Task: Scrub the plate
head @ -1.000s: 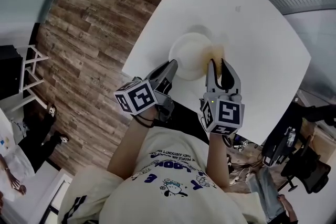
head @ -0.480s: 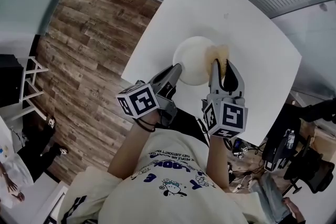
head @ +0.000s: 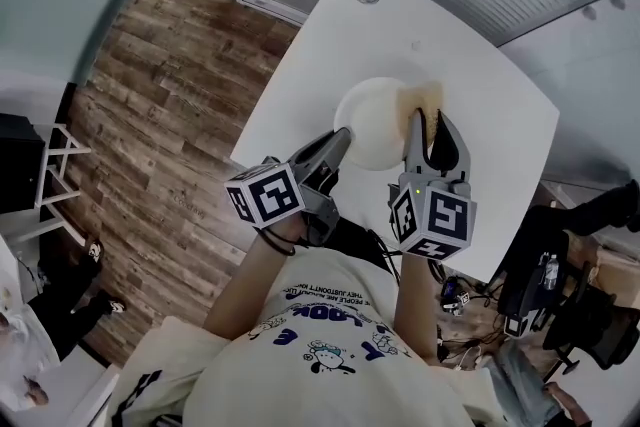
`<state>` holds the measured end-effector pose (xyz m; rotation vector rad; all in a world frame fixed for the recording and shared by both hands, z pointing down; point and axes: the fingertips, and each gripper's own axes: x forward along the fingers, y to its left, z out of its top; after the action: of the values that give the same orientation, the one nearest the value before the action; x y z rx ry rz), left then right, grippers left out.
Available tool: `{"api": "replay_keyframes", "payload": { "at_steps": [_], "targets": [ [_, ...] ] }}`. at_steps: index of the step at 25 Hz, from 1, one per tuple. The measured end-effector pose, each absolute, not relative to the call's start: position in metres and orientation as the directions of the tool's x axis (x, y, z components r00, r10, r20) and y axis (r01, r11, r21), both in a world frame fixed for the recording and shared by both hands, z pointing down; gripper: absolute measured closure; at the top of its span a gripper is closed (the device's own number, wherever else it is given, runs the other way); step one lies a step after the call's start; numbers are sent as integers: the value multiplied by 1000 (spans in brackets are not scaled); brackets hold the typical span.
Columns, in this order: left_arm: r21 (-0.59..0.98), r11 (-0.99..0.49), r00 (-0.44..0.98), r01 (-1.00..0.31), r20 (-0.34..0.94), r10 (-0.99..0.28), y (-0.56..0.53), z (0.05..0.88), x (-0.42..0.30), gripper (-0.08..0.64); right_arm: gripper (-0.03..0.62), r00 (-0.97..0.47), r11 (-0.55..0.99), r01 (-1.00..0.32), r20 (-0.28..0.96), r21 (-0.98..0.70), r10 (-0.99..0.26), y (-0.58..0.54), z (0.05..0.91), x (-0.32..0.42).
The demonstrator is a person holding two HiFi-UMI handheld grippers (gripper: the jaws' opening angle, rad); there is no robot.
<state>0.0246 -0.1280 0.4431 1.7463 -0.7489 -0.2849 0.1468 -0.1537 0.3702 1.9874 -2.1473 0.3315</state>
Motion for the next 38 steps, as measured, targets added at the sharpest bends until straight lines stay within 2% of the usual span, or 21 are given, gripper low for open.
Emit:
{"api": "replay_keyframes", "payload": {
  "at_steps": [18, 38],
  "targets": [
    [923, -224, 787, -313, 119, -606, -130, 412, 33, 520, 491, -84, 83, -996, 212, -16, -974, -161, 338, 142],
    [920, -243, 790, -306, 102, -605, -125, 405, 38, 520, 491, -220, 223, -975, 167, 0, -961, -159, 322, 92]
  ]
}}
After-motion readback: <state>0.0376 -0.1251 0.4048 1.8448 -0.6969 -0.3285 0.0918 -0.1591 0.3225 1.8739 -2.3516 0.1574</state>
